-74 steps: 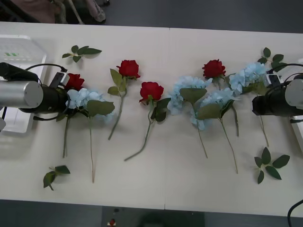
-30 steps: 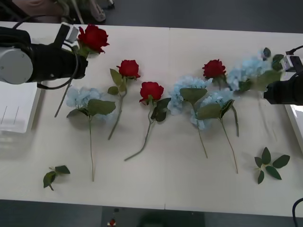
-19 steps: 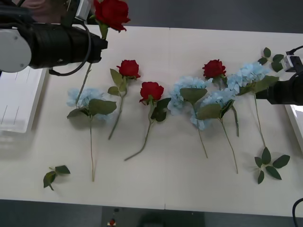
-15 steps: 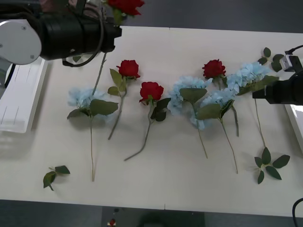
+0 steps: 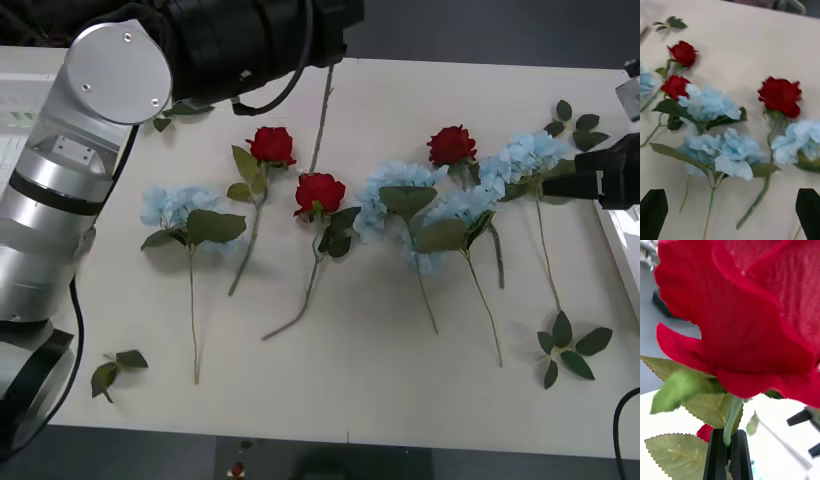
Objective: Put the red flowers into the right box and the blue flowers into the left box
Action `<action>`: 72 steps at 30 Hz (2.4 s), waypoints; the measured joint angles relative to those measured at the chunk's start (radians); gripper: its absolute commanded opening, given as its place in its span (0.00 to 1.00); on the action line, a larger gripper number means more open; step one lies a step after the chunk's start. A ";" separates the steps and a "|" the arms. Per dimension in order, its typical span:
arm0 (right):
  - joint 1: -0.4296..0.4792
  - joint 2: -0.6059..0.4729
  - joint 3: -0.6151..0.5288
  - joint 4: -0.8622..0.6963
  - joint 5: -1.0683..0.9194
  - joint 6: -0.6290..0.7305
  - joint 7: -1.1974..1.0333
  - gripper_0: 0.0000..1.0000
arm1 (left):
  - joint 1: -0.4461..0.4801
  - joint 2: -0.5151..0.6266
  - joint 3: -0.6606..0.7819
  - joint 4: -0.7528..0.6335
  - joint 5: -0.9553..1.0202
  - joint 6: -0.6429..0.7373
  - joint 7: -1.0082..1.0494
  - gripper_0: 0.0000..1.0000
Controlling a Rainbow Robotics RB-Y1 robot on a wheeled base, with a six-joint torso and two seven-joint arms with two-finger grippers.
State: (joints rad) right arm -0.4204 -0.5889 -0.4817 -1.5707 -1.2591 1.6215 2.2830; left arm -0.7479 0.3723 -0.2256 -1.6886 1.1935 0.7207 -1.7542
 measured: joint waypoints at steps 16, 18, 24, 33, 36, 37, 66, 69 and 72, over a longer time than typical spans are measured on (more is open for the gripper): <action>-0.101 0.004 0.018 0.000 -0.260 0.070 0.322 1.00 | 0.000 -0.114 -0.081 0.019 0.001 -0.177 0.030 0.00; -0.104 0.015 0.028 0.000 -0.263 0.068 0.322 1.00 | 0.000 -0.120 -0.093 0.027 0.002 -0.209 0.051 0.00; -0.125 0.086 0.057 0.004 -0.262 0.004 0.315 1.00 | 0.000 -0.121 -0.131 0.038 0.002 -0.239 0.057 0.00; -0.223 0.154 0.131 0.101 -0.210 -0.089 0.314 1.00 | 0.000 -0.121 -0.131 0.038 0.002 -0.239 0.057 0.00; -0.241 0.163 0.161 0.123 -0.206 -0.125 0.314 1.00 | 0.000 -0.121 -0.131 0.038 0.002 -0.239 0.057 0.00; -0.248 0.165 0.171 0.135 -0.206 -0.132 0.314 1.00 | 0.000 -0.121 -0.131 0.038 0.002 -0.239 0.057 0.00; -0.283 0.193 0.275 0.199 -0.209 -0.214 0.277 0.00 | 0.000 -0.121 -0.131 0.038 0.002 -0.239 0.057 0.00; -0.283 0.193 0.275 0.199 -0.213 -0.206 0.276 0.00 | 0.000 -0.121 -0.131 0.038 0.002 -0.239 0.057 0.88; -0.283 0.193 0.275 0.199 -0.213 -0.206 0.272 0.00 | 0.000 -0.121 -0.131 0.038 0.002 -0.239 0.057 1.00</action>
State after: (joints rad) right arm -0.7036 -0.3958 -0.2063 -1.3714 -1.4722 1.4156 2.5548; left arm -0.7479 0.2516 -0.3564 -1.6504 1.1959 0.4819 -1.6972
